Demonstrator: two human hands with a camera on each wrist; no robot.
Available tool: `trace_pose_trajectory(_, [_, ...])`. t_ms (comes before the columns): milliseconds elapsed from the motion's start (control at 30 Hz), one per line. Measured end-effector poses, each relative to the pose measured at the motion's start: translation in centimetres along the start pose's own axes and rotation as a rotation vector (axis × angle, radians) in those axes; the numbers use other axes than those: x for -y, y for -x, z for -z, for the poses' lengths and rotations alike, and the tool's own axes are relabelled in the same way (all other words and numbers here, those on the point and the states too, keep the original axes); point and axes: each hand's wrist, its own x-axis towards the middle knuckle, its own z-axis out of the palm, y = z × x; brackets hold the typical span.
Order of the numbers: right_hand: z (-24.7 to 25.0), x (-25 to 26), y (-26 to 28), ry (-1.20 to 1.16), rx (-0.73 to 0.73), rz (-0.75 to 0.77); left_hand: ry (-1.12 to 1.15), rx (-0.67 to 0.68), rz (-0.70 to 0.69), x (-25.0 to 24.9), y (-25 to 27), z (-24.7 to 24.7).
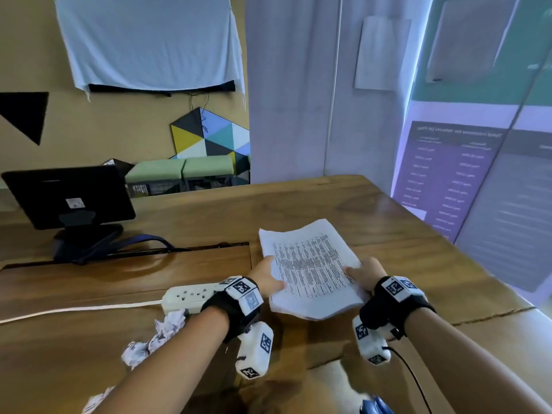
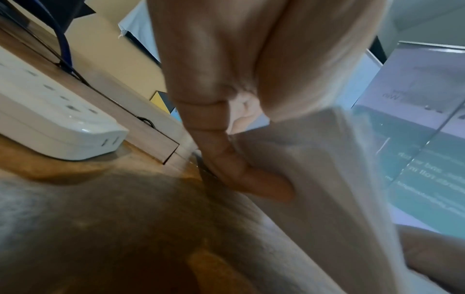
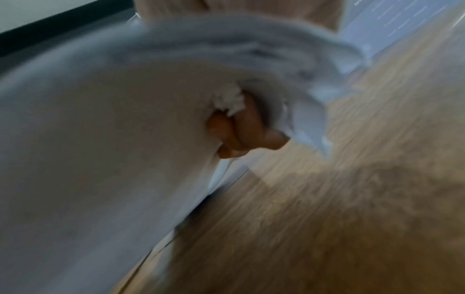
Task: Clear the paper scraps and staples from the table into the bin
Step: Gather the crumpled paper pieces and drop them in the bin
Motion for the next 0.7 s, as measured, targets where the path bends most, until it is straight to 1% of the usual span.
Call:
trace_pose_trajectory(100, [-0.9, 0.2, -1.5, 0.001, 0.013, -0.029, -0.019, -0.001, 0.091, 1.3, -1.5, -0.6])
trace_pose_trajectory(200, [-1.7, 0.1, -2.5, 0.034, 0.019, -0.065, -0.062, -0.020, 0.144, 2.6, -2.1, -1.1])
trace_pose_trajectory(267, [-1.8, 0.0, -2.7, 0.075, 0.026, -0.097, -0.121, -0.004, 0.170, 3.1, -2.3, -1.4])
trace_pose_trajectory(467, [-1.9, -0.9, -3.4, 0.185, 0.096, -0.105, -0.192, 0.001, 0.166, 3.8, -3.0, -1.7])
trace_pose_trajectory(600, [-2.2, 0.4, -2.0, 0.336, 0.048, -0.119, -0.266, -0.010, 0.143, 4.2, -2.5, -1.7])
trace_pose_trajectory(700, [-2.4, 1.2, -1.3, 0.544, 0.003, -0.088, -0.274, -0.018, 0.146, 4.1, -1.7, -1.0])
